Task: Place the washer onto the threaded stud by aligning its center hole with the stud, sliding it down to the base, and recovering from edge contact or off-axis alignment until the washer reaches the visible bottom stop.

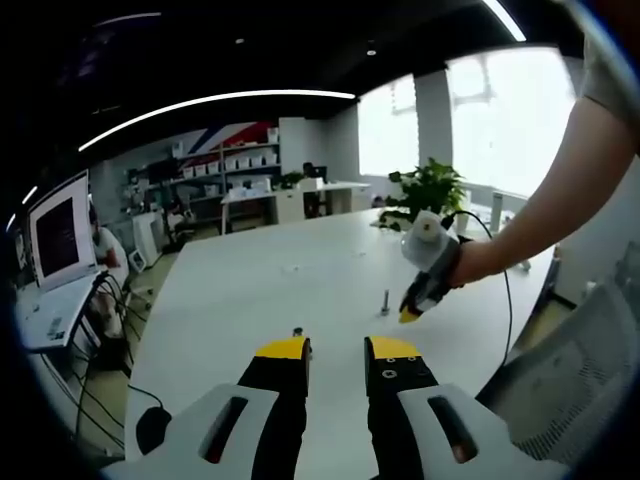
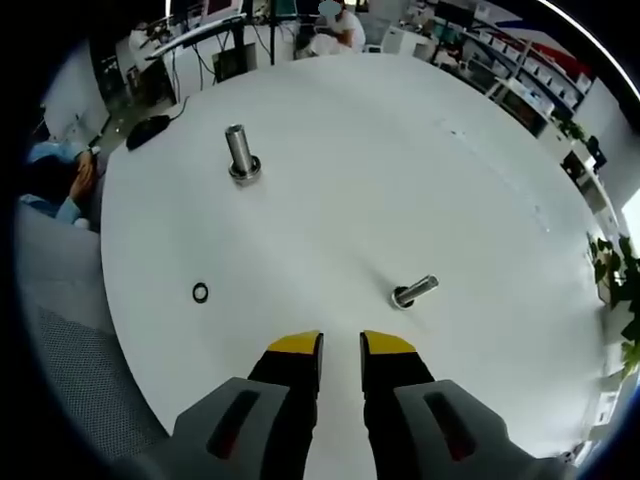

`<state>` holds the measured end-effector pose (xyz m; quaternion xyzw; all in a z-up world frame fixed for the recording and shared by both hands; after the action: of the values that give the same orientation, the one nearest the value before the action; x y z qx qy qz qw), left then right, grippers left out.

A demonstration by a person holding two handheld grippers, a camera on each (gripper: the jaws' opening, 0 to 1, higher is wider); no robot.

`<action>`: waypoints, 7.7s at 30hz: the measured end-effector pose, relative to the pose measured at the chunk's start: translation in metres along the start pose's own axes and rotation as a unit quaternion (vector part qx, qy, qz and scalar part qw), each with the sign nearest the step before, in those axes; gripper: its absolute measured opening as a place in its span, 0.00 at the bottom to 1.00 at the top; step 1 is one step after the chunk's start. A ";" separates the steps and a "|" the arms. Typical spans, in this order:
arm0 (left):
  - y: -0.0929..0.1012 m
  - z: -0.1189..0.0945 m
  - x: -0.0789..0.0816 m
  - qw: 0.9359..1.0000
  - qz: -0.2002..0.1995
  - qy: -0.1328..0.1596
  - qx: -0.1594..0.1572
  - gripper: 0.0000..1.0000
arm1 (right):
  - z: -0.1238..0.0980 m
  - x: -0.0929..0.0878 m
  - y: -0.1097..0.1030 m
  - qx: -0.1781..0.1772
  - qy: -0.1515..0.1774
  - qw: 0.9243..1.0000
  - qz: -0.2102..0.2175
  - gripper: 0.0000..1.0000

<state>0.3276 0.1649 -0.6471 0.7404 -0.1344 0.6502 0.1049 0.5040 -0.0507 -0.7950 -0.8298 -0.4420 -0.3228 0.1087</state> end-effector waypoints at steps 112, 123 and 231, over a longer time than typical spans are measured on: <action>-0.003 -0.001 -0.002 1.000 0.002 -0.006 0.009 0.19 | 0.025 0.011 -0.085 0.072 0.036 0.997 -0.022 0.13; -0.002 0.000 0.000 1.000 -0.005 0.000 0.004 0.20 | 0.008 0.013 -0.039 0.031 0.038 0.999 -0.011 0.13; 0.001 -0.002 0.004 1.000 -0.010 0.012 -0.003 0.19 | -0.094 0.056 0.012 -0.058 0.213 0.973 0.070 0.21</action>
<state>0.3260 0.1644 -0.6429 0.7337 -0.1276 0.6573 0.1157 0.4945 -0.0637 -0.6862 -0.7758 -0.3301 -0.5086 0.1747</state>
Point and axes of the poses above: the point that each gripper's makers call its tool centre point, and the gripper's own axes: z roughly forward along the fingers, y roughly to its right, x roughly out of its top, the point moved 5 cm from there along -z, roughly backward along the fingers, and after that the axes turned 12 degrees about y, right-handed, at the moved point
